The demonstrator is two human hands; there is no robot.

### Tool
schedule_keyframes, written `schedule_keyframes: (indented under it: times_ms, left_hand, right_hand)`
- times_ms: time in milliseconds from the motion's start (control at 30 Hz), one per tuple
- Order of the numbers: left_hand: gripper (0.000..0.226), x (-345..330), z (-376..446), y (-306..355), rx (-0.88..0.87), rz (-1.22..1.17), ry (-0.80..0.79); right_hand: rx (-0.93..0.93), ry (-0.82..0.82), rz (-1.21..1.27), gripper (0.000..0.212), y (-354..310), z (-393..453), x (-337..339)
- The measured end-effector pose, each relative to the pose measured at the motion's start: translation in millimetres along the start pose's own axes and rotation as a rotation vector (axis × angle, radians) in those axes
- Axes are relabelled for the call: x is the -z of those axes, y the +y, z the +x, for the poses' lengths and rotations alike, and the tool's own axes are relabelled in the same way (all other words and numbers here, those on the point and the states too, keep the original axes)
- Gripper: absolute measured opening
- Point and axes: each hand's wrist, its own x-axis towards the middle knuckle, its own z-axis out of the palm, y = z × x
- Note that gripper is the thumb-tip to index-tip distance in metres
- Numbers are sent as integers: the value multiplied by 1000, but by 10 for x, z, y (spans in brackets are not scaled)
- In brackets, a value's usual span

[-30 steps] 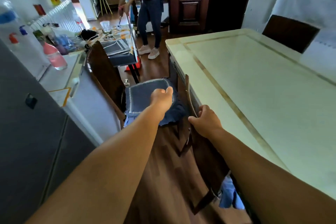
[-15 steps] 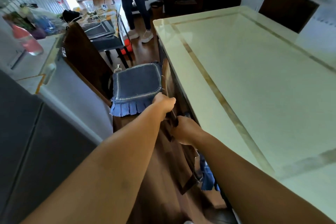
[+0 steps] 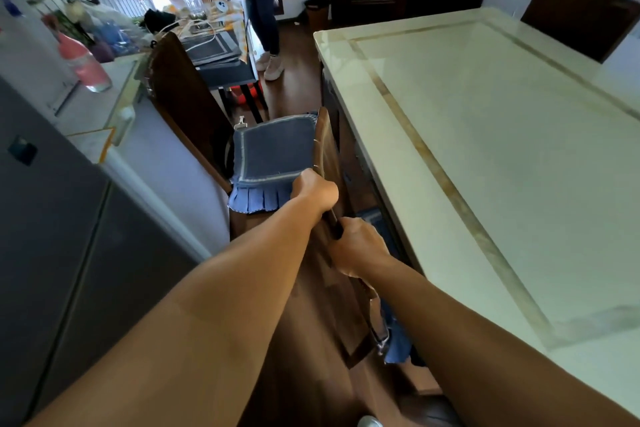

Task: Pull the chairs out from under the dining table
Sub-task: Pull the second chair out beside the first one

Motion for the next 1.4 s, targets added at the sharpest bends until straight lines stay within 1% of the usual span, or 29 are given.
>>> schedule_keyframes:
  times_ms: [167, 233, 333, 567, 700, 833, 933, 1067, 1167, 1267, 1333, 1400]
  left_hand:
    - [26, 412, 38, -306, -7, 44, 42]
    - [25, 620, 54, -467, 8, 62, 73]
    - [27, 903, 88, -725, 37, 58, 115]
    - [34, 1580, 28, -1244, 119, 51, 177]
    - [36, 1868, -9, -1484, 162, 14, 203]
    - [34, 2105, -52, -1723, 191, -19, 226]
    - [28, 2236, -74, -1847, 200, -47, 232]
    - [35, 2326, -78, -1913, 237, -39, 252]
    - [34, 2318, -88, -1897, 235, -32, 258]
    - [34, 2307, -152, -1859, 224, -30, 227]
    - [43, 2308, -199, -1813, 225, -42, 210]
    - [54, 2291, -257, -1735, 206, -83, 258]
  right_hand:
    - [59, -17, 9, 16, -327, -107, -355]
    - [85, -40, 9, 20, -493, -168, -530]
    - [104, -75, 25, 28, -740, -251, -799]
    - [167, -180, 17, 19, -1230, -369, -1459]
    - [175, -200, -6, 22, -1430, -438, -1755]
    - [194, -242, 30, 25, -1567, -537, -2003]
    - [200, -278, 53, 28, -1659, -598, -2138]
    - [188, -275, 34, 28, -1744, -613, -2241]
    - [209, -268, 42, 25, -1740, -608, -2221]
    - [207, -300, 84, 25, -1697, -605, -2148]
    - [174, -348, 150, 33, -1683, -595, -2098]
    - [139, -359, 203, 40, -1644, -583, -2010]
